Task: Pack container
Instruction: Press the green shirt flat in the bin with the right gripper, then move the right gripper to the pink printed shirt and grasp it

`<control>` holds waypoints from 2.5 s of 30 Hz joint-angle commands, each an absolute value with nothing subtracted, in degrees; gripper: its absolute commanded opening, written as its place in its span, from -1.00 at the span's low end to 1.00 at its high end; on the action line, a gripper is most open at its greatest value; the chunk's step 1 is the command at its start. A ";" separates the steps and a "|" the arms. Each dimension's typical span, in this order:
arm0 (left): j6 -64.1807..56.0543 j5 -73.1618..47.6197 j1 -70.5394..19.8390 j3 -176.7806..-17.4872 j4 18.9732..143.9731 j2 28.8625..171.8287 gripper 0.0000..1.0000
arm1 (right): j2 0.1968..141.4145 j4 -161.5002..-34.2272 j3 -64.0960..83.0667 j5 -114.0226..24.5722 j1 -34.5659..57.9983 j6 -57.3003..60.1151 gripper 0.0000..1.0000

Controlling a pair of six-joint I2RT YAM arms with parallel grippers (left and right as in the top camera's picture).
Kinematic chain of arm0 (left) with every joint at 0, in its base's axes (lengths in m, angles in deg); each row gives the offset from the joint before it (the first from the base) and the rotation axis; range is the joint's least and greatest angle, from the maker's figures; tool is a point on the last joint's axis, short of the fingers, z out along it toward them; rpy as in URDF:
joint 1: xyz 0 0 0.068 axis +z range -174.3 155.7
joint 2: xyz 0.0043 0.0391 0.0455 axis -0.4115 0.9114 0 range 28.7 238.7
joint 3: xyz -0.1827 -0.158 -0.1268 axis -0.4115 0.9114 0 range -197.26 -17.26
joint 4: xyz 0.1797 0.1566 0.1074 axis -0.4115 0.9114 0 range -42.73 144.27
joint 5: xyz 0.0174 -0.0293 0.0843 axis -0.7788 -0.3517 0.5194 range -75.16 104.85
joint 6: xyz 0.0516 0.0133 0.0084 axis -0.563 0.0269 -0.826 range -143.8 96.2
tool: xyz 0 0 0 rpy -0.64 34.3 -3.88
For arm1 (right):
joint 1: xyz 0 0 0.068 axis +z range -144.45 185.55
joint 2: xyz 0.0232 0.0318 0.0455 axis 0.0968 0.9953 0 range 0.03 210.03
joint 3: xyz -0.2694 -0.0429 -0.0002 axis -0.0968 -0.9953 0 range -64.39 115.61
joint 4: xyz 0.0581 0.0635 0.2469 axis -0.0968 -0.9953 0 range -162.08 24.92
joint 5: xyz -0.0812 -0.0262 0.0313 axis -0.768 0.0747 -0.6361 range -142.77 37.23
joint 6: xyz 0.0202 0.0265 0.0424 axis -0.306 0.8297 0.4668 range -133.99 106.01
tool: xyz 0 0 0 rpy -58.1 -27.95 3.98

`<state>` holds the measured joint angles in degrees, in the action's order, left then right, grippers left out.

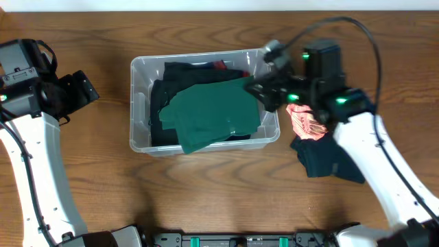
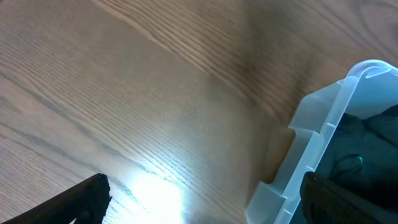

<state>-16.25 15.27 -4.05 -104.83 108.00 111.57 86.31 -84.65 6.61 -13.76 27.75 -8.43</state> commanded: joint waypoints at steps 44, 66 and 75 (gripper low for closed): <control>-15.79 15.75 -3.79 -104.76 108.08 111.77 0.96 | 90.05 -103.19 11.35 -16.13 -6.89 -1.76 0.47; -15.79 15.75 -3.79 -104.76 108.11 111.77 0.96 | 110.01 -114.75 11.14 -31.12 -18.44 -17.70 0.71; -15.79 15.75 -3.81 -104.76 108.11 111.77 0.96 | 115.47 -115.51 11.09 -26.68 -18.39 -18.81 0.33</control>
